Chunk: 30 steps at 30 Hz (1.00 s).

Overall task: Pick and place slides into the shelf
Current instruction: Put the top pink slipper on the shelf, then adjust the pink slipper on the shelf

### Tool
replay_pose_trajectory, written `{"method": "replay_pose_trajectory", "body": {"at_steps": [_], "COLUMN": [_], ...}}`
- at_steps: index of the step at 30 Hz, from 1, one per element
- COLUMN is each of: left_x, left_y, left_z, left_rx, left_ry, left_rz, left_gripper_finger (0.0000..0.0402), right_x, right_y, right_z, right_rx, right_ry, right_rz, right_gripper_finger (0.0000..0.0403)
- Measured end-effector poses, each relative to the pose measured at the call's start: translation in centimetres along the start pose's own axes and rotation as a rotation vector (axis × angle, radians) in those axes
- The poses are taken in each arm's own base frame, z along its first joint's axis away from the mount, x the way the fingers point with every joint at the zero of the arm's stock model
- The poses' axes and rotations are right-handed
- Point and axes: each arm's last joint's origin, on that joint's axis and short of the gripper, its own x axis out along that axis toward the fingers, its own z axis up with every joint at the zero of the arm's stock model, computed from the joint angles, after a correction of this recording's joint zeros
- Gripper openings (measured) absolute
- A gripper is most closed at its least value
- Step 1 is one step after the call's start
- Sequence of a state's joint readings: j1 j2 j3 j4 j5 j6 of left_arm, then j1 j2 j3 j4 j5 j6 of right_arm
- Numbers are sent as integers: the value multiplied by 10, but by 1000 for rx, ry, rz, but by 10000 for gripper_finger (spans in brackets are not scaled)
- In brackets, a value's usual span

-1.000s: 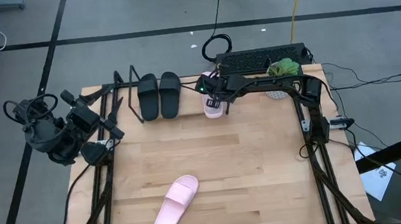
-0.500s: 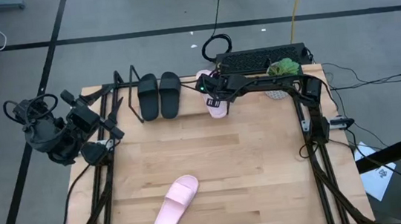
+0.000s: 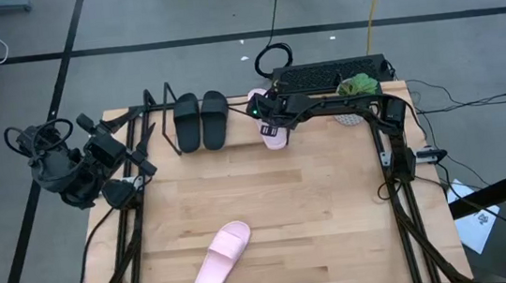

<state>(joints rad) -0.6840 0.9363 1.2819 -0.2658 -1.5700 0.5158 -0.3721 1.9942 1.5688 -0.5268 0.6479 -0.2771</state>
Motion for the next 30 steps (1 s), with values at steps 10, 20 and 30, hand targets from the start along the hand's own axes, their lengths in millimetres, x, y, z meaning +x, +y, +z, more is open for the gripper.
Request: {"method": "replay_pose_trajectory", "body": {"at_steps": [10, 20, 30], "left_x": [0, 0, 0], "left_y": [0, 0, 0], "left_z": [0, 0, 0], "left_rx": [0, 5, 5], "left_ry": [0, 0, 0], "left_rz": [0, 0, 0], "left_gripper_finger": [228, 228, 228], "right_x": [-1, -13, -22], "right_y": [1, 15, 23], "right_z": [0, 7, 18], "right_rx": [-13, -110, -154], "right_ry": [-2, -47, -137], "right_rz": [-1, 3, -14], "right_gripper_finger": [223, 244, 244]}}
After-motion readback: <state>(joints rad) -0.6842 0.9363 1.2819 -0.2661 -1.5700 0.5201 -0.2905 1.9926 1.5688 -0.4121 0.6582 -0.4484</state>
